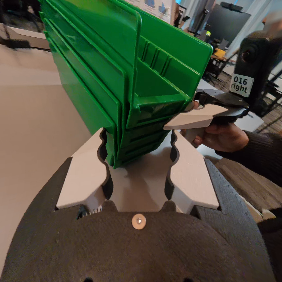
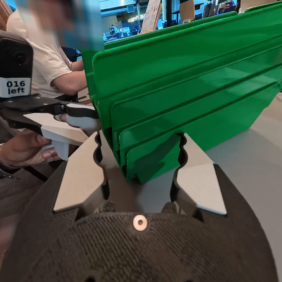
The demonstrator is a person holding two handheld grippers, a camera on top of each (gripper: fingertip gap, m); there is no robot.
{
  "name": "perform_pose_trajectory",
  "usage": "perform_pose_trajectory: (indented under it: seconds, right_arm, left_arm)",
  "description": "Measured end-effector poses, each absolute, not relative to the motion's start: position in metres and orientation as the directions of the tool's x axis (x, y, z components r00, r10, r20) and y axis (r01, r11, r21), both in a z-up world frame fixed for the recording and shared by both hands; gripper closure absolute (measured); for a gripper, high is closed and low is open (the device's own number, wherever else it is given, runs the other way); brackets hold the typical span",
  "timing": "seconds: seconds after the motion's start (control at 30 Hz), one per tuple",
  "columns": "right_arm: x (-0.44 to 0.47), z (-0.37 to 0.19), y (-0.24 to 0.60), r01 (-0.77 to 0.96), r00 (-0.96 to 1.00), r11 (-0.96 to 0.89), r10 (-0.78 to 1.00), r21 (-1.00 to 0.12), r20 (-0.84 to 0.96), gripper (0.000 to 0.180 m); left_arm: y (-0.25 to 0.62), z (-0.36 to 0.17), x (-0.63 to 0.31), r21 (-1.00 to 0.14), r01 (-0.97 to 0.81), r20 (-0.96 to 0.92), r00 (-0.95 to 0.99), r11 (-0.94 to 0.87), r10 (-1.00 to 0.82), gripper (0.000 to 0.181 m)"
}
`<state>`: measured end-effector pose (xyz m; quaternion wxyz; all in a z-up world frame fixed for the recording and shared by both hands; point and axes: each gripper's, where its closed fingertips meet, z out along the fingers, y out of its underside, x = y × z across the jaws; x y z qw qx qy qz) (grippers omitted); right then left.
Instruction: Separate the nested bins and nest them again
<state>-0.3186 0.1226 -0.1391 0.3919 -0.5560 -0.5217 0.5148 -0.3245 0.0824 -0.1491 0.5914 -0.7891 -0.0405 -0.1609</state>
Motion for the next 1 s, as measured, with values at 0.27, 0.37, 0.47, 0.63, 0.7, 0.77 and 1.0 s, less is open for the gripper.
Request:
perform_pose_trajectory:
  seconds: [0.27, 0.37, 0.47, 0.63, 0.7, 0.77, 1.0]
  right_arm:
    - [-0.367, -0.140, 0.094, 0.217, -0.155, -0.121, 0.975, -0.969, -0.157, 0.083]
    - [-0.375, -0.140, 0.090, 0.216, -0.168, -0.108, 0.975, -0.970, -0.146, 0.085]
    - [-0.377, -0.140, 0.090, 0.204, -0.169, -0.120, 0.973, -0.971, -0.156, 0.084]
    - [-0.378, -0.140, 0.088, 0.205, -0.170, -0.116, 0.974, -0.972, -0.152, 0.080]
    - [-0.378, -0.140, 0.088, 0.206, -0.176, -0.109, 0.973, -0.972, -0.147, 0.080]
    - [-0.377, -0.139, 0.088, 0.214, -0.179, -0.110, 0.973, -0.971, -0.149, 0.080]
    - [-0.368, -0.131, 0.099, 0.225, -0.137, -0.105, 0.981, -0.969, -0.138, 0.074]
  left_arm:
    - [0.056, -0.151, -0.374, -0.932, 0.231, 0.239, 0.971, -0.279, 0.007, 0.091]
    - [0.052, -0.152, -0.383, -0.938, 0.225, 0.222, 0.974, -0.263, 0.040, 0.092]
    - [0.052, -0.152, -0.385, -0.939, 0.233, 0.232, 0.972, -0.252, 0.035, 0.092]
    - [0.051, -0.154, -0.387, -0.944, 0.188, 0.189, 0.982, -0.271, 0.023, 0.094]
    - [0.052, -0.155, -0.387, -0.946, 0.177, 0.177, 0.984, -0.273, 0.025, 0.093]
    - [0.052, -0.153, -0.387, -0.950, 0.159, 0.156, 0.987, -0.268, 0.029, 0.092]
    - [0.047, -0.139, -0.405, -0.967, 0.122, 0.097, 0.988, -0.223, 0.119, 0.062]
